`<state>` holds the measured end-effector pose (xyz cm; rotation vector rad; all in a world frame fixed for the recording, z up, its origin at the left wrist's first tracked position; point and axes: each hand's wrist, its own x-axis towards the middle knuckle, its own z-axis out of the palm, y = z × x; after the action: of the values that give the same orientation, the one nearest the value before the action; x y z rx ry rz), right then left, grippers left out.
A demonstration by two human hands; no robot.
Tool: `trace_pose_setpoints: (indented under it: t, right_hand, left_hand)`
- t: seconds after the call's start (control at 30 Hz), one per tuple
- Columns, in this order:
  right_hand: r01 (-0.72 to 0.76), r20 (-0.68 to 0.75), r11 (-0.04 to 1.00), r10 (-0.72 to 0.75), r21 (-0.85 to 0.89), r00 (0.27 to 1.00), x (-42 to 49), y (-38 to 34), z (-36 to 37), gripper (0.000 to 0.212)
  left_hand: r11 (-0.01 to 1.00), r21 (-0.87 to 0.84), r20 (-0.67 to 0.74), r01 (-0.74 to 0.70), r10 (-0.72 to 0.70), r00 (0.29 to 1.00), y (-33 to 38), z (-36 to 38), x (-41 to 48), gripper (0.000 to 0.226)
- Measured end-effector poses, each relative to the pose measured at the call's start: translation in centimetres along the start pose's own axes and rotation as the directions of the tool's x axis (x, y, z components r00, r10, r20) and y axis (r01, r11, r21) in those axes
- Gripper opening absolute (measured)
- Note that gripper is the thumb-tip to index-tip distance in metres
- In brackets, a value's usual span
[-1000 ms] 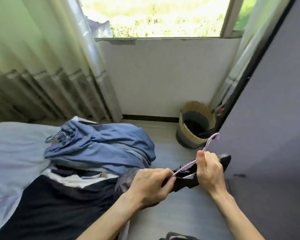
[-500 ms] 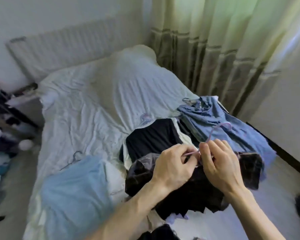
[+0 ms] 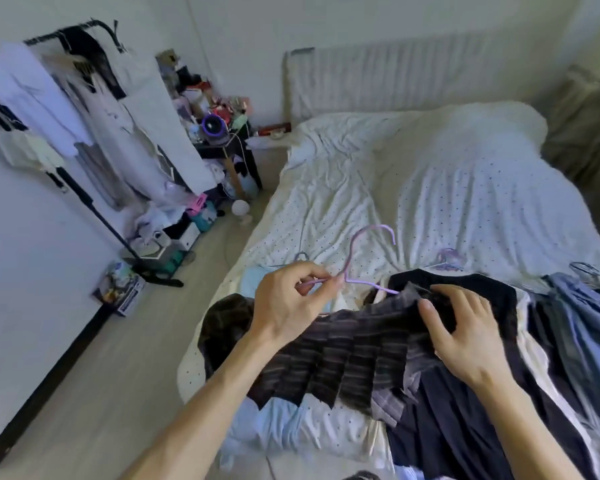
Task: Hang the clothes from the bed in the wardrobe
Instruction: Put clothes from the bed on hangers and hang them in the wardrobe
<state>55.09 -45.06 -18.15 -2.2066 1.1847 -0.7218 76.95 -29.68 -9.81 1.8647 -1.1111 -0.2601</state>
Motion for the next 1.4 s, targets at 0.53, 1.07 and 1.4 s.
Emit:
trace_pose_setpoints:
  t: [0.53,1.07,1.4]
  right_hand:
    - [-0.16,0.384,0.952,0.05,0.261,0.922,4.3,-8.0,13.4,0.011]
    - [-0.682,0.419,0.717,0.668,-0.142,0.615,25.4,0.3,37.8,0.029]
    - [-0.619,0.432,0.744,0.658,-0.25,0.616,28.9,6.5,48.7,0.057]
  left_hand:
    - [0.991,0.106,-0.146,0.085,-0.069,0.987,-13.1,-12.8,6.9,0.027]
    - [0.926,0.17,0.323,0.337,-0.375,0.869,-45.0,3.5,33.6,0.016]
    - [0.819,0.528,0.349,0.225,-0.451,0.822,-60.9,15.8,36.6,0.032]
